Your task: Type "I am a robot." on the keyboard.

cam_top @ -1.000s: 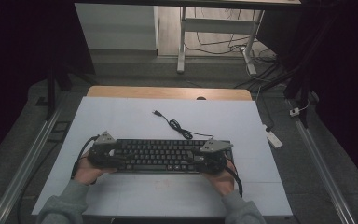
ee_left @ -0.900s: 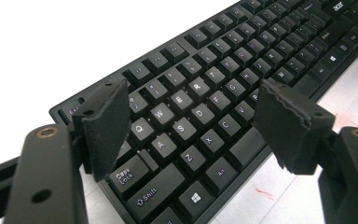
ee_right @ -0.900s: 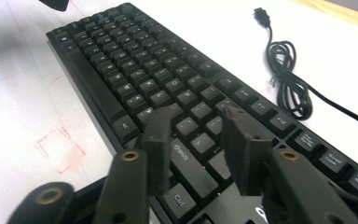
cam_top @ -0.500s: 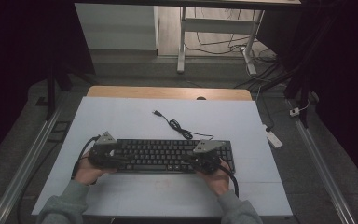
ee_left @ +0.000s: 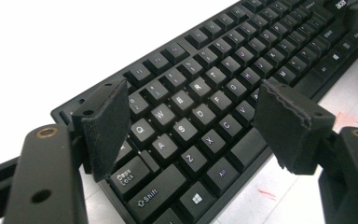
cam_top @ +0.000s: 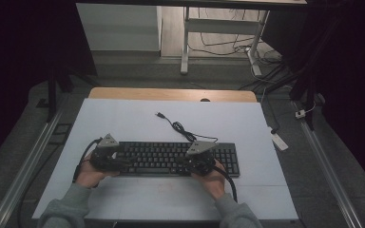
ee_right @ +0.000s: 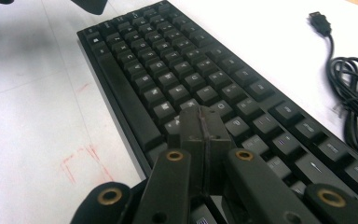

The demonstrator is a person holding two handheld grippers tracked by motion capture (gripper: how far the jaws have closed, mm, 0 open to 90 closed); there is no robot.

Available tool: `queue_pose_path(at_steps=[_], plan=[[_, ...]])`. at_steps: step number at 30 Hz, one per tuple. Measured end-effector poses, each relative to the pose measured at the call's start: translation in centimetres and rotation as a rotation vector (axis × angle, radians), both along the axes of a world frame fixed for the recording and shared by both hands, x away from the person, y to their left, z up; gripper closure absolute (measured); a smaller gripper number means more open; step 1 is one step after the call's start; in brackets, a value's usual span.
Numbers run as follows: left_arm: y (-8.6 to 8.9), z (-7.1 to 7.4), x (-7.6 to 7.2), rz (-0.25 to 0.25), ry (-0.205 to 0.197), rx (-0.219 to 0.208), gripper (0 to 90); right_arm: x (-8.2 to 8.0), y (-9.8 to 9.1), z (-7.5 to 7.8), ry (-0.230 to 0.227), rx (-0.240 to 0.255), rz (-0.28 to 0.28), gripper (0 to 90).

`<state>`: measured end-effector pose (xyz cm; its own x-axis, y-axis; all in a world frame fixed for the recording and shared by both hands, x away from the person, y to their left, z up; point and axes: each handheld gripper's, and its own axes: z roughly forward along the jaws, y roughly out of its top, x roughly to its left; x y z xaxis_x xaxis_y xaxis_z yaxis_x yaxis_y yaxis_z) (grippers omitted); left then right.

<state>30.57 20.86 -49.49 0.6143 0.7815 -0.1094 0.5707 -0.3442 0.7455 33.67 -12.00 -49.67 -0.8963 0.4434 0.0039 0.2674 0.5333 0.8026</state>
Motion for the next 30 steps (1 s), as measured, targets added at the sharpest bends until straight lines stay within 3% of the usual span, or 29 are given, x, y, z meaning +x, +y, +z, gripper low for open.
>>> queue_pose_path(at_steps=[16, 30], plan=[[0.0, 0.0, 0.0, 0.003, -0.003, -0.001, 27.4, 0.1, 3.3, -0.8, 0.023, -0.013, 0.039, 89.3], [-0.2, 0.0, 0.0, -0.006, 0.000, 0.006, 27.2, 0.4, 4.8, -1.6, 0.030, -0.041, 0.035, 89.3]])
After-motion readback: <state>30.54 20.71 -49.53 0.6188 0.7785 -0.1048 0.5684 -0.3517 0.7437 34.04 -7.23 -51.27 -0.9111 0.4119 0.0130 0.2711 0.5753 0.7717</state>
